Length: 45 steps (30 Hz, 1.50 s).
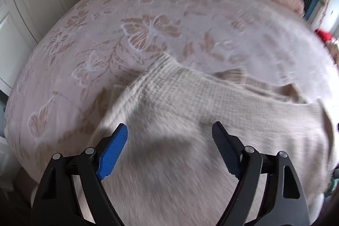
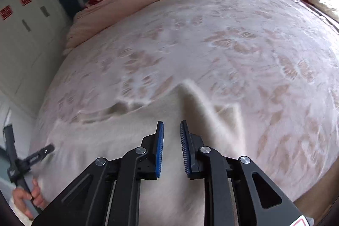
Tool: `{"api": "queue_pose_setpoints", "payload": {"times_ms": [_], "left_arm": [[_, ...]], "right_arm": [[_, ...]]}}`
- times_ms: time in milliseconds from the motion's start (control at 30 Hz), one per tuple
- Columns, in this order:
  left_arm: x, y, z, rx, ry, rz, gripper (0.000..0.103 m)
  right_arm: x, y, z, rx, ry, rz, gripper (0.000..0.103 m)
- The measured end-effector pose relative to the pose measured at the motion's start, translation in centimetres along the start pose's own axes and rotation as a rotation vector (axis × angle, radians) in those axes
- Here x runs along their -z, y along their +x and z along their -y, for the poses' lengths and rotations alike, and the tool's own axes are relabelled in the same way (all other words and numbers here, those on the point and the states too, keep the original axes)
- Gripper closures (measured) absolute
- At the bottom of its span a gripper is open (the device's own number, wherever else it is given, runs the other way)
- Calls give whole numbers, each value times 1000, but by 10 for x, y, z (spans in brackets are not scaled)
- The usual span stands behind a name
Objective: Fold small clothes
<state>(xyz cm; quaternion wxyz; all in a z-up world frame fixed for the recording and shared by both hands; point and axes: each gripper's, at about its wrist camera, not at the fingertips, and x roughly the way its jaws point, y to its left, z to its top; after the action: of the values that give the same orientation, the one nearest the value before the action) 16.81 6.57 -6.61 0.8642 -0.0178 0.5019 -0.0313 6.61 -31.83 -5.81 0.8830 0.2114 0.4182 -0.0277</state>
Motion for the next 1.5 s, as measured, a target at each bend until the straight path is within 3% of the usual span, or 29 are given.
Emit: {"api": "queue_pose_setpoints", "payload": {"times_ms": [133, 233, 267, 367, 467, 500, 567, 700, 767, 867, 900, 1000, 1133, 1200, 1267, 1300, 1400, 1500], "left_arm": [[29, -20, 35, 96, 61, -18, 23], [52, -1, 59, 67, 147, -72, 23], [54, 4, 59, 50, 156, -72, 22], [55, 6, 52, 37, 169, -35, 20], [47, 9, 34, 56, 101, -51, 19], [46, 9, 30, 63, 88, -55, 19], [47, 4, 26, 65, 74, -49, 20], [56, 2, 27, 46, 80, -52, 20], [58, 1, 28, 38, 84, -48, 20], [61, -16, 24, 62, 79, -35, 21], [64, -25, 22, 78, 75, -26, 21], [77, -45, 21, 138, 62, -16, 20], [91, -29, 41, 67, 123, -53, 20], [94, -15, 43, 38, 122, -60, 17], [91, -10, 43, 21, 118, -59, 14], [87, -14, 41, 29, 106, -68, 14], [81, -31, 35, 10, 113, 0, 16], [70, -25, 32, -30, 147, 11, 16]], "right_arm": [[43, 12, -50, -117, -70, -115, 90], [69, 33, -80, -143, -152, -184, 91], [72, 36, -80, -133, -160, -187, 97], [69, 29, -37, -78, -57, -145, 102], [60, -3, 21, 0, 85, -87, 100], [60, -11, 27, 13, 92, -72, 90], [63, -34, 38, 33, 88, -50, 88], [84, -32, 40, 99, 13, -102, 91], [97, -14, 48, 156, 3, -167, 102], [93, -32, 56, 88, 103, -129, 94], [90, -41, 52, 81, 91, -111, 88], [91, -55, 22, -5, 6, -107, 89], [100, -28, -22, -105, -80, -168, 95], [105, 4, -39, -101, -128, -220, 97], [111, 21, -51, -34, -167, -238, 96], [107, 17, -58, -22, -174, -225, 94], [94, -5, -76, -117, -199, -181, 95], [79, -3, -92, -102, -261, -142, 94]]}}
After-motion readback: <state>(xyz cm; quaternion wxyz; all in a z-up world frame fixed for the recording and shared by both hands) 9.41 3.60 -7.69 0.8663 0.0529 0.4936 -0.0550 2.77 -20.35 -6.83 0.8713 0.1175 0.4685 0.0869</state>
